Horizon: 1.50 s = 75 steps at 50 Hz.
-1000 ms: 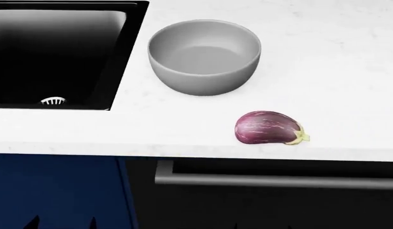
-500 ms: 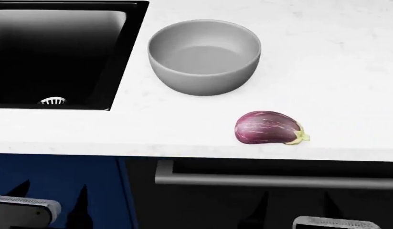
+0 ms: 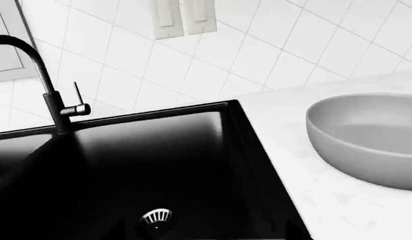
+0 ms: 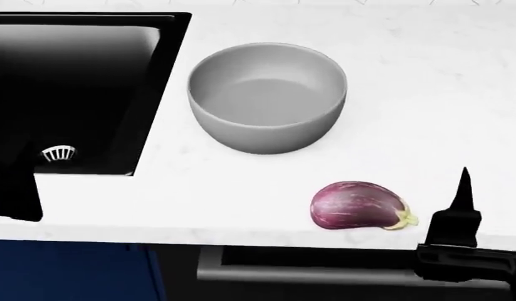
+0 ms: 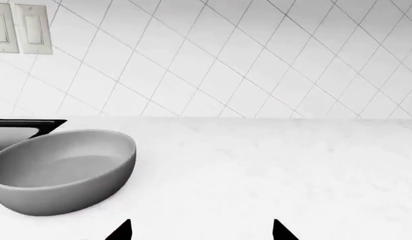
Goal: There is a mixed pile of frozen fruits and vegetables on the counter. Locate all the frozen vegetables and place the items in a bowl on the counter. Take all the frozen fruits and defrost them in a running sink.
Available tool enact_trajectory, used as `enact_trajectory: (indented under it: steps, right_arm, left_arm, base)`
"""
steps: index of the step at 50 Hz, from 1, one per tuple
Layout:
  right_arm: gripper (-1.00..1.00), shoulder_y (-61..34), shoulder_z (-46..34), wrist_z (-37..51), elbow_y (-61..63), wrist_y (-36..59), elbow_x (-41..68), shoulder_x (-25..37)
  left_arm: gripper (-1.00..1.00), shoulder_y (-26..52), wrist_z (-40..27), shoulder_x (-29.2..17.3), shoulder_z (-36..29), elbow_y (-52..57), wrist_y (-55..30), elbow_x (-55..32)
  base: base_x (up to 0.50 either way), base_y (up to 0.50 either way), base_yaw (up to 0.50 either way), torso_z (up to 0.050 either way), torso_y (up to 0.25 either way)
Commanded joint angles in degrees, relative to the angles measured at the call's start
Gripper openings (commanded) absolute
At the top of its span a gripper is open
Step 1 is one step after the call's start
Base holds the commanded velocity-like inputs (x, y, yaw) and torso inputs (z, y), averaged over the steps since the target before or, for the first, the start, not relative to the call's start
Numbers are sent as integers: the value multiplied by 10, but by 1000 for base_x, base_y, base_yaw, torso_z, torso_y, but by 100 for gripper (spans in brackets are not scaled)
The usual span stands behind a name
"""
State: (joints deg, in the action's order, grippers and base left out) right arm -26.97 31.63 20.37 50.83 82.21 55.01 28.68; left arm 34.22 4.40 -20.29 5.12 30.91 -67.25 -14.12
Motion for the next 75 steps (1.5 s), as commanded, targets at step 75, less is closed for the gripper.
enact_trajectory:
  steps: [75]
  right_arm:
    - [100, -708, -1051, 25, -445, 42, 555, 237]
  left_arm:
    - [100, -2, -6, -32, 25, 5, -44, -11]
  base:
    - [124, -4, 0, 0, 0]
